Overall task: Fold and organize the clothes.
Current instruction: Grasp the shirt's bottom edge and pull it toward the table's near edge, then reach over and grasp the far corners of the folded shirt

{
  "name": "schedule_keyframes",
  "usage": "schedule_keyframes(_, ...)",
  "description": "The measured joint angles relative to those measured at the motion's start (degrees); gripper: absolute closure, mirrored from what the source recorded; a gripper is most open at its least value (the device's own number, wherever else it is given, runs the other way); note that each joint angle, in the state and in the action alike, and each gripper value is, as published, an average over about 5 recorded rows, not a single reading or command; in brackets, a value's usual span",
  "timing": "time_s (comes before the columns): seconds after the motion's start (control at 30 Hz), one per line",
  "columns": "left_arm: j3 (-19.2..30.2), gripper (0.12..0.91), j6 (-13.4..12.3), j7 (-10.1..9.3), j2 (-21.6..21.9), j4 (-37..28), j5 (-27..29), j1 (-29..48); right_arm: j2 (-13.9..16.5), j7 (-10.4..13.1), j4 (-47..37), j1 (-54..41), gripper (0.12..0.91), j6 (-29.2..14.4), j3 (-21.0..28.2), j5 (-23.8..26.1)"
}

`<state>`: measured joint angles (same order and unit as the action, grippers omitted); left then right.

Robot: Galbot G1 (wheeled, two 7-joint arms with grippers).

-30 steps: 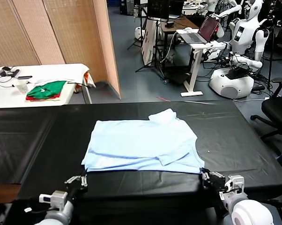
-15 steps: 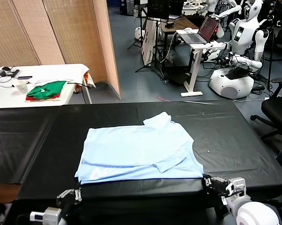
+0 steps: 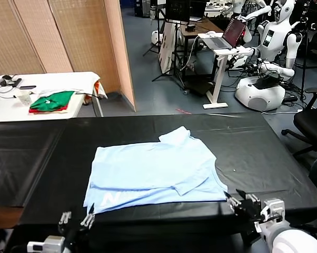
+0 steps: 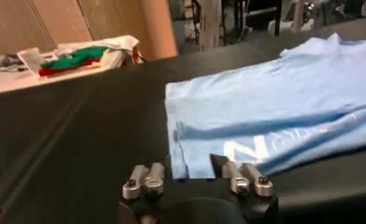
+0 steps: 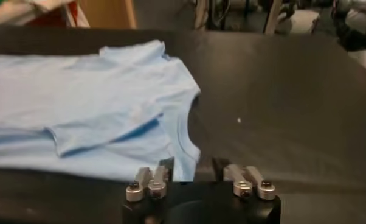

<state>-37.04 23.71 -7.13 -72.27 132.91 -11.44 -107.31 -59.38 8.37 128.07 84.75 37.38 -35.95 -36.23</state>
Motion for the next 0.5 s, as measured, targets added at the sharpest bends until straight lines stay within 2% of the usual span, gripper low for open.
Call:
schedule_keyframes(0.27,0.88,0.123,0.10,-1.06,3.88,-5.12,-11.76,10.20,-1.53,1.10,-10.81,-17.11,0.118,1.92,10.62,3.65)
schedule_keyframes(0.5,3.55,0.123,3.84,-1.64,8.56,-13.76,-22.61,24.01,-2.74,0.05,-22.72,-30.95,0.118,3.84,18.91,3.02)
